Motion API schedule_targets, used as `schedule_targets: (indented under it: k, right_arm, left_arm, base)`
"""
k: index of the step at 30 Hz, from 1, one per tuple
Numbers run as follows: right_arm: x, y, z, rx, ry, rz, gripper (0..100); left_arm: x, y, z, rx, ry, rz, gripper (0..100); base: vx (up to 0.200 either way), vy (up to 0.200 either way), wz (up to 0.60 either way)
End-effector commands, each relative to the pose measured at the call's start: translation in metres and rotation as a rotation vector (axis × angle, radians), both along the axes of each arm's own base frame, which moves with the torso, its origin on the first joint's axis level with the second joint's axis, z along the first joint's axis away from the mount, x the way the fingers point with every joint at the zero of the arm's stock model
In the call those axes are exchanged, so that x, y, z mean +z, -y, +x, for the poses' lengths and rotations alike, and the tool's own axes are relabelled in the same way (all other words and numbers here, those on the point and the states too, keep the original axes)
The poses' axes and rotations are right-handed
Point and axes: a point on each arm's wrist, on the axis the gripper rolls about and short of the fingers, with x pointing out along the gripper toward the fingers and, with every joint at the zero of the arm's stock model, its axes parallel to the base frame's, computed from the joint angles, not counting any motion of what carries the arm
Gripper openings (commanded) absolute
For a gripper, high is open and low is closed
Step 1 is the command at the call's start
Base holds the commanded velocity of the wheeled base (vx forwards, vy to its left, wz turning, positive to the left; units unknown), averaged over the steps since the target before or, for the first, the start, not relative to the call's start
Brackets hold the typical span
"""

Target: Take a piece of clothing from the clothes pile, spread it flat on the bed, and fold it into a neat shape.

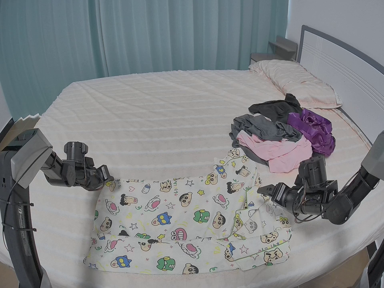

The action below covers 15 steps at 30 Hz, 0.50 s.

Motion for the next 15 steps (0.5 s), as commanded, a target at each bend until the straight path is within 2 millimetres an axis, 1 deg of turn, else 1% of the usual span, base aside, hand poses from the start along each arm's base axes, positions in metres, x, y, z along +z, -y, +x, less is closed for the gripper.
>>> schedule_targets:
  k: [1, 5, 6, 7, 8, 9, 10, 11, 15]
  right_arm:
    - [0.006, 0.007, 0.018, -0.013, 0.039, -0.004, 100]
    - [0.008, 0.011, 0.036, 0.020, 0.059, -0.007, 100]
    - [0.008, 0.011, 0.036, 0.020, 0.059, -0.007, 100]
    - [0.008, 0.010, 0.048, 0.035, 0.058, -0.022, 100]
    - [0.008, 0.010, 0.051, 0.036, 0.058, -0.027, 100]
    - [0.009, 0.010, 0.061, 0.038, 0.060, -0.041, 100]
    - [0.009, 0.010, 0.061, 0.038, 0.060, -0.041, 100]
    - [0.010, 0.007, 0.073, 0.051, 0.071, -0.052, 100]
    - [0.006, 0.000, 0.097, 0.071, 0.060, -0.063, 100]
  left_arm:
    - [0.005, -0.001, -0.001, 0.006, 0.008, 0.000, 0]
    - [0.019, -0.001, -0.002, 0.018, 0.037, 0.011, 0]
    - [0.019, -0.001, -0.002, 0.018, 0.037, 0.011, 0]
    - [0.026, -0.002, -0.003, 0.028, 0.050, 0.015, 0]
    - [0.027, -0.002, -0.003, 0.030, 0.051, 0.015, 0]
    - [0.029, -0.002, -0.004, 0.037, 0.056, 0.015, 0]
    - [0.029, -0.002, -0.004, 0.037, 0.056, 0.015, 0]
    - [0.032, -0.002, -0.004, 0.041, 0.061, 0.020, 0]
    - [0.038, -0.003, -0.008, 0.050, 0.067, 0.023, 0]
  base:
    - [0.000, 0.000, 0.00]
    - [0.000, 0.000, 0.00]
    - [0.000, 0.000, 0.00]
    - [0.000, 0.000, 0.00]
    - [0.000, 0.000, 0.00]
    - [0.000, 0.000, 0.00]
    - [0.000, 0.000, 0.00]
    - [0.000, 0.000, 0.00]
    - [0.000, 0.000, 0.00]
